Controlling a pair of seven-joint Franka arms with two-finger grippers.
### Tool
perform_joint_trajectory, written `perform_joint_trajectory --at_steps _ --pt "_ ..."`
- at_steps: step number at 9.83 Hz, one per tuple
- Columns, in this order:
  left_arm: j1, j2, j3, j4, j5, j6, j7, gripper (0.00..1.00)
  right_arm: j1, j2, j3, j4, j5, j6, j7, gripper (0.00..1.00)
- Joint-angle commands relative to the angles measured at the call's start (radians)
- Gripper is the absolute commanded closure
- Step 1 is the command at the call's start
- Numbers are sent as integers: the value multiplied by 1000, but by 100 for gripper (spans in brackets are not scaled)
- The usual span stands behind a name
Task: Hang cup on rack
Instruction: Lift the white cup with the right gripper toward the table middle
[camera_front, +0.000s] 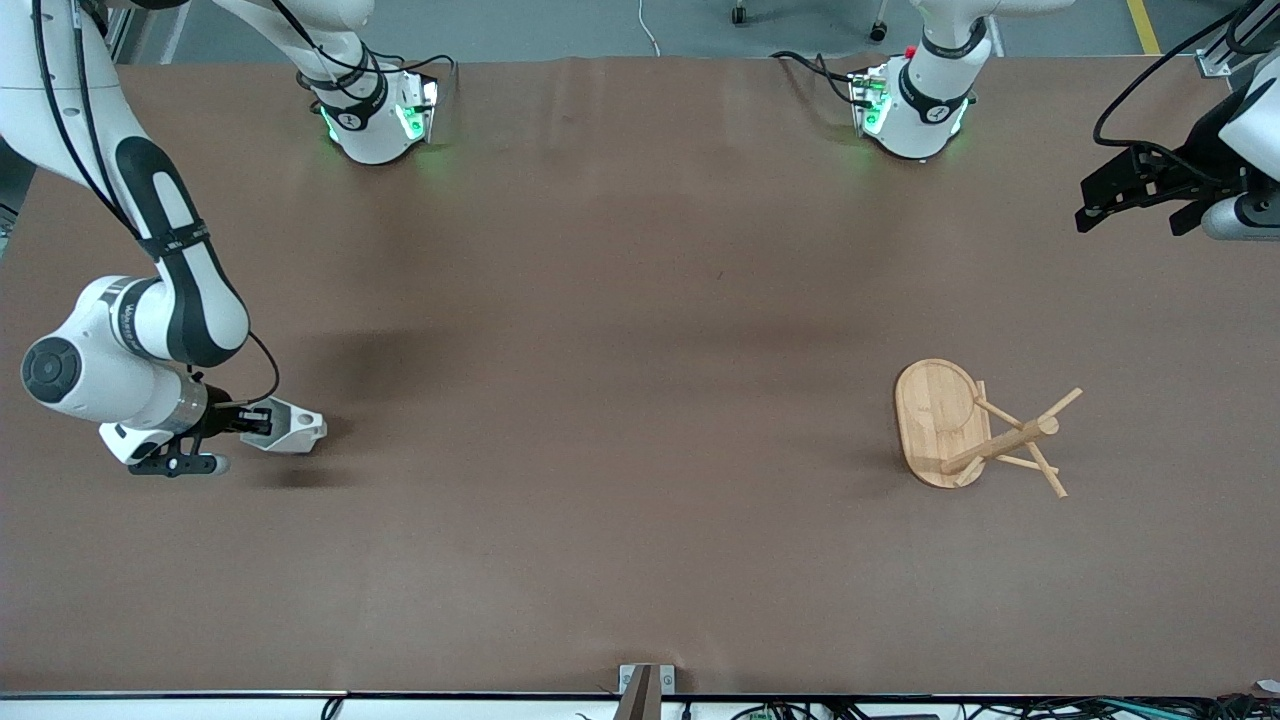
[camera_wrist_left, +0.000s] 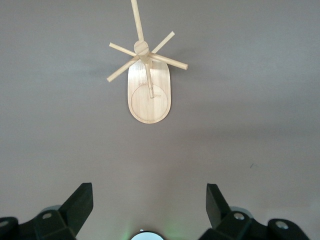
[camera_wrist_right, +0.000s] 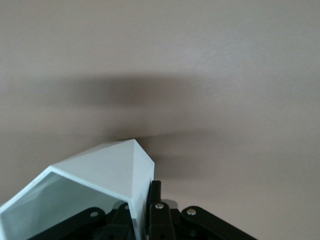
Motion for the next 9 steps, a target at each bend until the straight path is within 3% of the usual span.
perform_joint_trajectory --at_steps 1,4,5,7,9 --pt "3 13 -1 -17 1 -11 -1 0 17 -131 43 44 107 -214 -12 99" --pt "5 13 -1 -15 -1 -11 5 0 62 -250 140 32 430 -440 20 99" --pt "5 13 -1 -15 -1 -11 7 0 84 -283 186 32 480 -468 96 99" --pt "5 19 1 -9 2 -11 14 1 93 -289 394 29 599 -401 273 99" --pt "1 43 -1 20 -7 -11 14 0 112 -283 514 6 754 -300 313 99"
